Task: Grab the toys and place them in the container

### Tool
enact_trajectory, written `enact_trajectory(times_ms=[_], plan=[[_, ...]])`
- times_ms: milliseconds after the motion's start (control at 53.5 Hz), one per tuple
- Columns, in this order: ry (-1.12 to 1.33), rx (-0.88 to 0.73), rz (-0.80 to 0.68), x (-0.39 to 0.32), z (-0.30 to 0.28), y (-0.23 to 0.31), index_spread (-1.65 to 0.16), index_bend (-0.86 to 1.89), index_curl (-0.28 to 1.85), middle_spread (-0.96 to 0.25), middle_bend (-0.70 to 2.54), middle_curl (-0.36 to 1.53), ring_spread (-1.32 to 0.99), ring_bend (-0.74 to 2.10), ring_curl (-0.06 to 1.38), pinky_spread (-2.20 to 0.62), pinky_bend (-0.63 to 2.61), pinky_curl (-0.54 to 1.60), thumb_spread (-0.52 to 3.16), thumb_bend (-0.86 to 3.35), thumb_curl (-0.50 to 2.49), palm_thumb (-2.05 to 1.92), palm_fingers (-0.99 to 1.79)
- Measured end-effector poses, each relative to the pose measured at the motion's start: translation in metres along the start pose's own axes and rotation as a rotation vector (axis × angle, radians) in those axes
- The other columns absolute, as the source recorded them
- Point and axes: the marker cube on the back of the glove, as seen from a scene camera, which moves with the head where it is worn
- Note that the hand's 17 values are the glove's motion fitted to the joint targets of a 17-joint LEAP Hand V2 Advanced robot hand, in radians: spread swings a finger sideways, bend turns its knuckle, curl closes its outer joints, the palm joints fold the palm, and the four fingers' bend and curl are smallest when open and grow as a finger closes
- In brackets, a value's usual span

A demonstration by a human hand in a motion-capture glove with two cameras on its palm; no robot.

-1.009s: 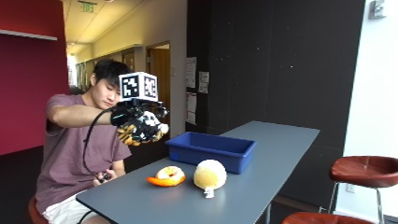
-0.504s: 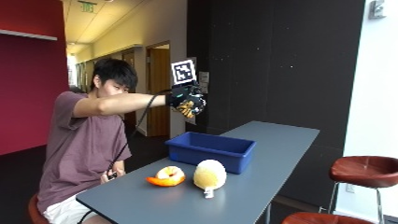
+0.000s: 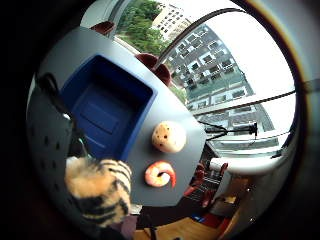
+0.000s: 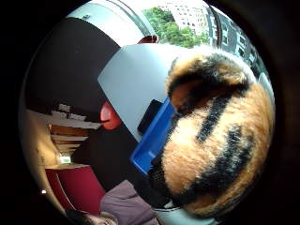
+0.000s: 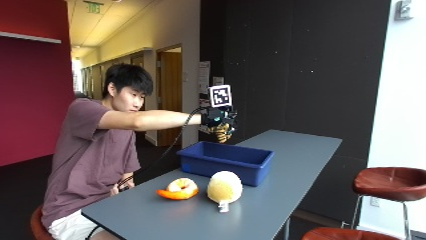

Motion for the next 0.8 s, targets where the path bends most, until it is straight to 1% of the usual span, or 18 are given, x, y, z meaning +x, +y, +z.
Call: enact_trajectory(times_ms=[56,93,112,149,168,187,224,243,262,336,448,561,654,673,729,747,766,803], plan=[[-0.066,-0.035,0.011,-0.019,0.005,-0.004,-0.13,0.47,1.16,-0.12,1.51,0.66,-0.27,1.27,0.49,-0.31,0.91,0.67,0.93,-0.04,0.77,0.22,1.0],[-0.08,-0.1,0.011,-0.023,0.011,-0.003,-0.13,0.44,1.14,-0.12,1.51,0.66,-0.27,1.23,0.48,-0.31,0.89,0.67,0.97,-0.06,0.74,0.14,0.96],[-0.083,-0.148,-0.003,-0.021,0.014,0.0,-0.13,0.53,1.15,-0.15,1.06,0.54,-0.27,1.3,0.5,-0.3,0.99,0.69,1.0,-0.08,0.72,0.09,0.67],[-0.112,-0.257,-0.035,-0.016,0.02,0.006,-0.13,0.48,1.14,-0.15,0.99,0.55,-0.27,1.29,0.51,-0.29,1.01,0.71,1.03,-0.09,0.67,0.0,0.55],[-0.135,-0.304,-0.046,-0.013,0.022,0.009,-0.13,0.3,1.09,-0.15,1.28,0.62,-0.27,1.17,0.47,-0.28,0.94,0.68,1.03,-0.11,0.65,-0.07,0.51],[-0.156,-0.339,-0.053,-0.01,0.024,0.012,-0.14,0.17,1.06,-0.15,1.16,0.56,-0.26,1.14,0.47,-0.25,0.98,0.69,1.04,-0.13,0.62,-0.11,0.21],[-0.177,-0.362,-0.06,-0.005,0.024,0.015,-0.16,0.07,1.01,-0.14,0.84,0.48,-0.19,1.05,0.47,-0.2,1.09,0.73,1.03,-0.13,0.58,-0.15,-0.36],[-0.177,-0.353,-0.055,-0.004,0.024,0.016,-0.16,0.1,0.99,-0.15,1.06,0.55,-0.22,1.11,0.48,-0.21,1.05,0.69,1.05,-0.11,0.56,-0.13,0.1],[-0.171,-0.338,-0.037,-0.003,0.023,0.015,-0.18,0.02,0.9,-0.11,0.7,0.42,-0.16,0.89,0.38,-0.16,1.08,0.67,1.03,-0.14,0.54,-0.17,-0.56],[-0.106,-0.279,0.075,0.011,0.015,0.016,-0.2,0.01,0.76,-0.08,0.48,0.35,-0.1,0.67,0.31,-0.08,1.05,0.6,1.01,-0.13,0.48,-0.17,-0.56],[-0.16,-0.24,0.027,0.039,-0.009,0.03,-0.22,-0.02,0.59,-0.08,0.31,0.31,-0.05,0.51,0.24,-0.01,0.97,0.55,1.02,-0.12,0.4,-0.17,-0.46],[-0.033,-0.24,0.056,0.084,-0.024,0.051,-0.24,-0.01,0.46,-0.08,0.2,0.3,-0.02,0.42,0.22,0.02,0.91,0.5,1.02,-0.12,0.34,-0.16,-0.39],[-0.001,-0.241,0.011,0.123,-0.037,0.076,-0.24,0.01,0.37,-0.07,0.16,0.3,-0.01,0.37,0.22,0.03,0.87,0.48,1.03,-0.11,0.3,-0.16,-0.35],[0.003,-0.244,0.043,0.13,-0.039,0.08,-0.24,0.01,0.36,-0.07,0.15,0.3,-0.01,0.36,0.22,0.03,0.86,0.47,1.03,-0.11,0.3,-0.16,-0.35],[0.004,-0.251,0.229,0.144,-0.042,0.088,-0.24,0.02,0.32,-0.07,0.14,0.29,-0.01,0.34,0.22,0.04,0.84,0.46,1.04,-0.11,0.28,-0.16,-0.33],[0.002,-0.251,0.255,0.147,-0.042,0.091,-0.24,0.02,0.31,-0.07,0.14,0.29,-0.01,0.34,0.22,0.04,0.83,0.45,1.04,-0.11,0.27,-0.15,-0.33],[0.001,-0.251,0.245,0.15,-0.042,0.096,-0.24,0.02,0.3,-0.07,0.14,0.29,-0.01,0.33,0.22,0.04,0.83,0.45,1.04,-0.11,0.27,-0.15,-0.33],[0.011,-0.256,0.154,0.158,-0.04,0.112,-0.24,0.02,0.28,-0.06,0.14,0.29,-0.01,0.32,0.22,0.05,0.82,0.44,1.04,-0.11,0.26,-0.15,-0.32]])
